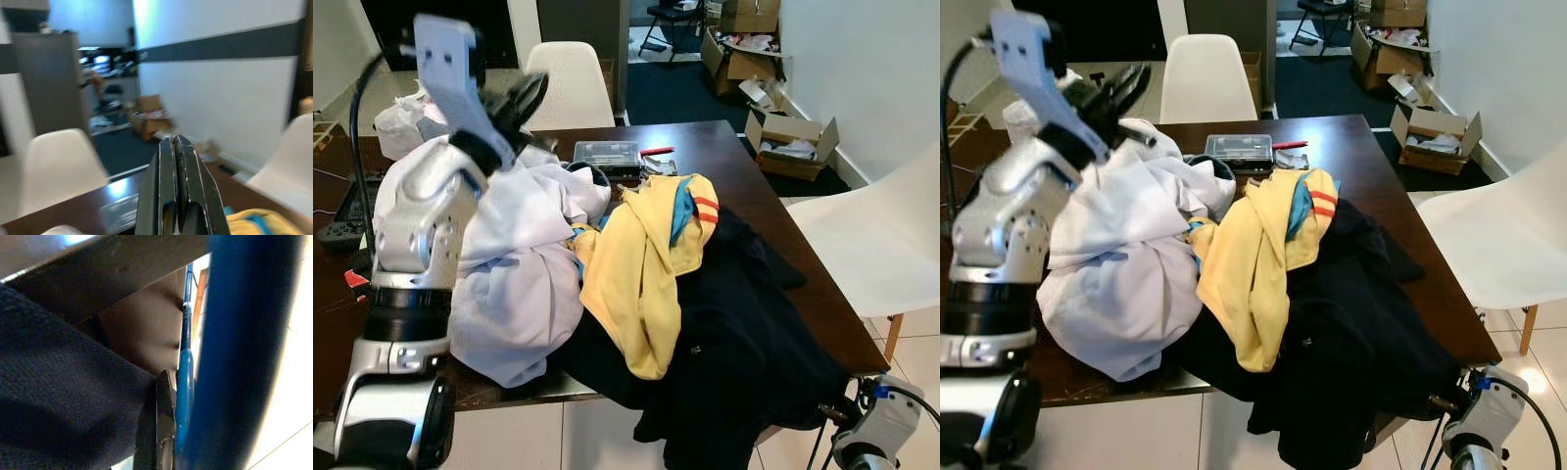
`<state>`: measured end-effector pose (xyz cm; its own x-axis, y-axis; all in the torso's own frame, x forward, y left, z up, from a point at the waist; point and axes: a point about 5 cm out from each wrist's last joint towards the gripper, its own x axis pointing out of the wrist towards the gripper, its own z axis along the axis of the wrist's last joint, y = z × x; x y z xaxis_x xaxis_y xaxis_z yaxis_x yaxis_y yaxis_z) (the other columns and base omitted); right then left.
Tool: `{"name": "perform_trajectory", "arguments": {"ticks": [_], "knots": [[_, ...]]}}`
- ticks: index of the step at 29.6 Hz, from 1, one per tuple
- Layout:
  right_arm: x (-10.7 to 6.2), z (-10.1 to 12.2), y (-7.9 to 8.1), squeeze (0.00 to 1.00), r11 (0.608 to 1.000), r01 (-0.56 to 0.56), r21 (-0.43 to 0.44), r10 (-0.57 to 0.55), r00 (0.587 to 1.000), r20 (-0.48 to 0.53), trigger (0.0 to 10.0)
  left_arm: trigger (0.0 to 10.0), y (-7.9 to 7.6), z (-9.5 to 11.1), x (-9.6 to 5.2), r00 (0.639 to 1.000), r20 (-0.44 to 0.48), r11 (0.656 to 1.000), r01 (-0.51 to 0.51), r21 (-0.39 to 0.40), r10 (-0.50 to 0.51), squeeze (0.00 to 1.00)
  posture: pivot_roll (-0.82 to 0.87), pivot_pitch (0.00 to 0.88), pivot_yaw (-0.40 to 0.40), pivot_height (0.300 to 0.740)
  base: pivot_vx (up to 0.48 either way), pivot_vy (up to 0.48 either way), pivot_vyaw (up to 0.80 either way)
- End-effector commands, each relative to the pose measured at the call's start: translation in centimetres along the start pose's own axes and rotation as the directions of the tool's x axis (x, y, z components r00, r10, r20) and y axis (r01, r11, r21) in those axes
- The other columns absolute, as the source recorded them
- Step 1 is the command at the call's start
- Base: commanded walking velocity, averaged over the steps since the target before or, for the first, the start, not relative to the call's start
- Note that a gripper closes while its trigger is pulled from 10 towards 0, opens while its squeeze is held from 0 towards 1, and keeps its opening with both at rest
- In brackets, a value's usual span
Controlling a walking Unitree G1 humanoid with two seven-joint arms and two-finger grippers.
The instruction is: Hang hanger
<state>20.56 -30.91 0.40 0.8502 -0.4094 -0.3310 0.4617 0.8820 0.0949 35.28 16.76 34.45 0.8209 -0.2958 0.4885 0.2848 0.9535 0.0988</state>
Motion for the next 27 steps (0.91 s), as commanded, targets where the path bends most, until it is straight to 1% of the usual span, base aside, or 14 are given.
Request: {"name": "perform_trajectory", "arguments": {"ticks": [1,2,3,5,6,8,9,10,12,14,18,24,25,27], "knots": [[-0.2,-0.4,0.3,0.00,1.000,-0.008,-0.002,0.008,1.000,-0.009,10.0,10.0,2.3,-1.7,-0.6,0.982,-0.112,0.985,-0.145,0.095,0.155,0.35,0.00,0.117,0.026,0.740,0.000,0.000,0.00],[-0.2,-0.4,0.3,0.00,1.000,-0.008,-0.001,0.008,1.000,-0.009,10.0,10.0,3.3,-2.5,-1.1,0.959,-0.148,0.967,-0.225,0.118,0.241,1.00,0.00,0.117,0.026,0.740,0.000,0.000,0.00],[-0.2,-0.4,0.3,0.00,1.000,-0.008,-0.001,0.008,1.000,-0.008,10.0,10.0,3.9,-2.9,-1.5,0.943,-0.168,0.955,-0.268,0.128,0.287,1.00,0.00,0.117,0.025,0.740,0.000,0.000,0.00],[-0.2,-0.4,0.3,0.00,1.000,-0.008,-0.001,0.008,1.000,-0.008,10.0,10.0,3.9,-2.9,-1.5,0.943,-0.168,0.955,-0.268,0.128,0.287,1.00,0.00,0.117,0.025,0.740,0.000,0.000,0.00],[-0.2,-0.4,0.2,0.00,1.000,-0.008,-0.001,0.008,1.000,-0.010,10.0,10.0,5.2,-4.0,-2.8,0.895,-0.218,0.913,-0.345,0.217,0.390,1.00,0.00,0.116,0.023,0.740,0.000,0.000,0.00],[-0.2,-0.4,0.2,0.00,1.000,-0.008,-0.001,0.008,1.000,-0.010,10.0,10.0,5.2,-4.0,-2.8,0.895,-0.218,0.913,-0.345,0.217,0.390,1.00,0.00,0.116,0.023,0.740,0.000,0.000,0.00],[-0.2,-0.4,0.2,0.00,1.000,-0.008,-0.001,0.008,1.000,-0.011,10.0,10.0,5.5,-4.4,-3.2,0.879,-0.232,0.899,-0.361,0.250,0.417,1.00,0.00,0.116,0.023,0.740,0.000,0.000,0.00],[-0.2,-0.4,0.2,0.00,1.000,-0.008,-0.001,0.008,1.000,-0.012,10.0,10.0,6.3,-5.0,-4.0,0.847,-0.259,0.875,-0.394,0.281,0.464,1.00,0.00,0.115,0.023,0.740,0.000,0.000,0.00],[-0.2,-0.4,0.2,0.00,1.000,-0.008,-0.001,0.008,1.000,-0.012,10.0,10.0,6.3,-5.0,-4.0,0.847,-0.259,0.875,-0.394,0.281,0.464,1.00,0.00,0.115,0.023,0.740,0.000,0.000,0.00],[-0.2,-0.4,0.2,0.00,1.000,-0.008,-0.002,0.008,1.000,-0.012,10.0,10.0,7.1,-5.8,-4.8,0.812,-0.298,0.857,-0.421,0.297,0.502,1.00,0.00,0.115,0.023,0.740,0.000,0.000,0.00],[-0.2,-0.4,0.2,0.00,1.000,-0.008,-0.002,0.008,1.000,-0.012,10.0,10.0,7.4,-6.9,-5.3,0.795,-0.347,0.863,-0.412,0.293,0.497,1.00,0.00,0.112,0.022,0.740,0.000,0.000,0.00],[-0.2,-0.5,0.2,0.00,1.000,-0.007,-0.002,0.007,1.000,-0.013,10.0,10.0,7.3,-7.8,-5.3,0.779,-0.388,0.868,-0.408,0.284,0.493,1.00,0.00,0.109,0.024,0.740,0.000,0.000,0.00],[-0.2,-0.5,0.2,0.00,1.000,-0.006,-0.002,0.006,1.000,-0.013,10.0,10.0,7.3,-8.4,-5.4,0.762,-0.415,0.867,-0.408,0.286,0.496,1.00,0.00,0.105,0.026,0.740,0.000,0.000,0.00],[-0.2,-0.5,0.2,0.00,1.000,-0.006,-0.002,0.006,1.000,-0.013,10.0,10.0,7.3,-8.4,-5.4,0.762,-0.415,0.867,-0.408,0.286,0.496,1.00,0.00,0.105,0.026,0.740,0.000,0.000,0.00]]}}
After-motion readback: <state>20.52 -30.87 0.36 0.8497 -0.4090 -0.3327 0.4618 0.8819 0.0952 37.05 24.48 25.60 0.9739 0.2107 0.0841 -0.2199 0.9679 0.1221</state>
